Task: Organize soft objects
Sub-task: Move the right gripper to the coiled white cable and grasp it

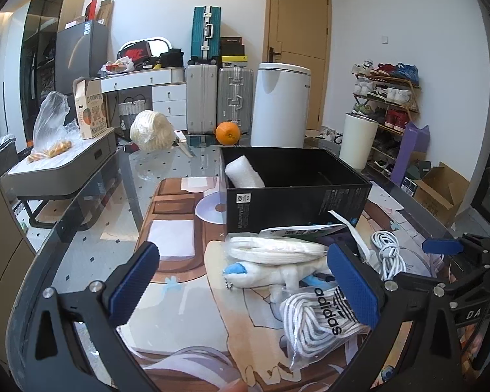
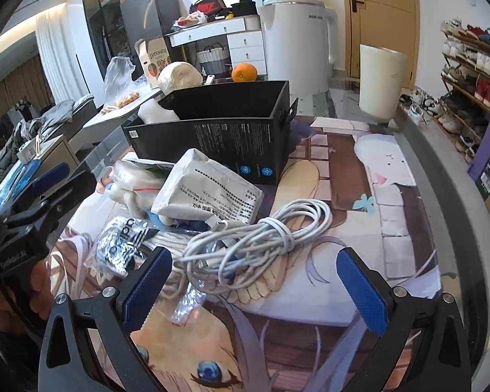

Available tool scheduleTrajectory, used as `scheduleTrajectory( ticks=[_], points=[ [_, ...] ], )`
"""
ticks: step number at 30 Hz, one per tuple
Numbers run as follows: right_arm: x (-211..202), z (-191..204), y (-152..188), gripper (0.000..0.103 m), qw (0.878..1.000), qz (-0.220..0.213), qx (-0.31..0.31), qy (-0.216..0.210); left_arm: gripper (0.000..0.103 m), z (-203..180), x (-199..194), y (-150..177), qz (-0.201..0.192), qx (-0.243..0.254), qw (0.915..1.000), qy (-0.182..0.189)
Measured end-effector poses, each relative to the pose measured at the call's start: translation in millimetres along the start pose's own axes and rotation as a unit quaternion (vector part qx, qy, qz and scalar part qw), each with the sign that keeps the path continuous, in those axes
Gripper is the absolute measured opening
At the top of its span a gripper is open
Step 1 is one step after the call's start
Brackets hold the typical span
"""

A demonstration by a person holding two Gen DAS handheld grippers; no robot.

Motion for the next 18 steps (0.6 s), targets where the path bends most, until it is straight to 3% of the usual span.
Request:
scheduleTrajectory(
  ticks=[9, 18],
  points=[
    [23.1, -1.2, -4.3, 0.102, 0.999, 0.029, 0.032, 0.006, 0.103, -3.0, 2.4, 0.2, 0.004, 0.009, 0.9999, 0.003],
    [13.2, -30.8, 12.8, 0.102, 0.998, 0.029, 0.051, 0.029, 0.103, -6.9, 3.3, 4.1, 0.011, 0.021, 0.9997, 0.008]
  ],
)
Point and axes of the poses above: each gripper's, at about its wrist camera, not at the fingertips, and x roughly the way its jaws point, z to its left, y to its underside, the point moved 2 cm from there along x, roughly the way its jaws point, and after that the axes turned 4 degrees about y, right-handed, at the moved point
